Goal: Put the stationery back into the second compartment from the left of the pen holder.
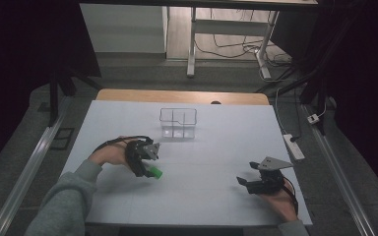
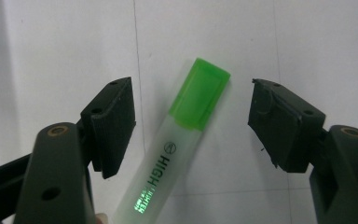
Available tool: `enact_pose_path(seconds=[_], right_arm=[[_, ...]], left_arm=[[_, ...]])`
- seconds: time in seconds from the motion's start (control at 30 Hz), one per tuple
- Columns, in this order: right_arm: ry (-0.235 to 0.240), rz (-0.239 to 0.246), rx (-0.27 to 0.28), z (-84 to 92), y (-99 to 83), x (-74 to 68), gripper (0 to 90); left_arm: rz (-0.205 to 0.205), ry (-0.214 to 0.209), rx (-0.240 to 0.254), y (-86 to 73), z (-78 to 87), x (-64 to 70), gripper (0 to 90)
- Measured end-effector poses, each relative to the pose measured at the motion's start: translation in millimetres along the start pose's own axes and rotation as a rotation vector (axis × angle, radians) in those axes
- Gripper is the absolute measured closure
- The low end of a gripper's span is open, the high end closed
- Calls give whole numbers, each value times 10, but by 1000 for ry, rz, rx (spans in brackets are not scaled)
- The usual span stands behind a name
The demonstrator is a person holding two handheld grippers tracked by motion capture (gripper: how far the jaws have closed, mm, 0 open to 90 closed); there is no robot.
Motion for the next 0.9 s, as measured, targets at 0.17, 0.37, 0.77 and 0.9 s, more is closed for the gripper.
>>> enact_pose_path(seconds=[0.17, 0.37, 0.77, 0.9], right_arm=[[2, 1, -3, -4, -3, -2, 201], [5, 0, -4, -10, -7, -1, 201], [4, -1, -11, -14, -13, -2, 199], [6, 2, -15, -17, -13, 0, 199]], left_arm=[[-14, -28, -22, -1, -52, -27, 321], [-26, -51, -36, -14, -115, -45, 334], [-60, -78, -64, 17, -165, -54, 410], [-64, -83, -78, -1, -175, -55, 425]])
Point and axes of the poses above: each handheld gripper's, and its own axes: z roughly backward along the jaws, y roughly out of its top, x roughly to its right, the point moved 1 cm from there along -z, roughly forward along the jaws, and after that the axes turned 14 degrees about x, right-handed, at the moved point
